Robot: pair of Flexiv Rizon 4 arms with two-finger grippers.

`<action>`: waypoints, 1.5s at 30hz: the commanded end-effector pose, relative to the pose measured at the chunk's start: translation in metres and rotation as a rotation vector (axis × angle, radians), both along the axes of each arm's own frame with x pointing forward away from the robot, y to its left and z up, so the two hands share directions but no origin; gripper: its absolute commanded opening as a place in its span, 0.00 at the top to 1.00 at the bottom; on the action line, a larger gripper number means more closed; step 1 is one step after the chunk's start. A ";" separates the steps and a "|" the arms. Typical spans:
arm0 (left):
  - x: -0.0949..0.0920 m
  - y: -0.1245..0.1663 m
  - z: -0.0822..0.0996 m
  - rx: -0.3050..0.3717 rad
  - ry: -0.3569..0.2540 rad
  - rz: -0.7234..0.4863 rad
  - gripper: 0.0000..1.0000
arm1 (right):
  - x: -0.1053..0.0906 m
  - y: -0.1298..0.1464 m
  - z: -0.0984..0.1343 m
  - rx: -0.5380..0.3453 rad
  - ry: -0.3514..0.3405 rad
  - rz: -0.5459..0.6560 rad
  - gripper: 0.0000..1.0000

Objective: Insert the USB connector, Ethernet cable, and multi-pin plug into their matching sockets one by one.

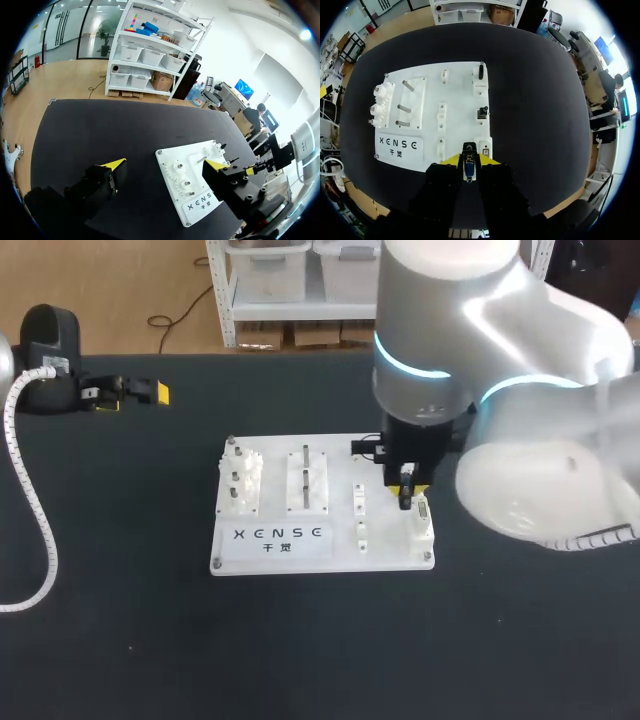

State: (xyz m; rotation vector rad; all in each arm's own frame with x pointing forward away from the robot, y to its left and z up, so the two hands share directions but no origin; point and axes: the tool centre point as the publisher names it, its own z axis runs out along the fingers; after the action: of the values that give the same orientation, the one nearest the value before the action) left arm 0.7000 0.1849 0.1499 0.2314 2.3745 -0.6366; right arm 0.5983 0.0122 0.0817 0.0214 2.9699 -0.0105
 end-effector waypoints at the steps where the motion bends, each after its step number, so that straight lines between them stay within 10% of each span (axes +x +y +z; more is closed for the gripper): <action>1: 0.000 0.000 0.000 0.000 0.000 0.000 0.00 | -0.005 -0.009 -0.001 0.006 -0.016 -0.005 1.00; 45: 0.000 0.000 0.000 0.000 0.000 0.000 0.00 | -0.007 -0.022 -0.013 -0.032 -0.008 0.001 1.00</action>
State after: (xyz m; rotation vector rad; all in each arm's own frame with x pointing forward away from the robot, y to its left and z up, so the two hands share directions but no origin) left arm 0.7000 0.1849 0.1499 0.2314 2.3745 -0.6366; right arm 0.5922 -0.0092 0.0696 0.0145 2.9674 -0.0584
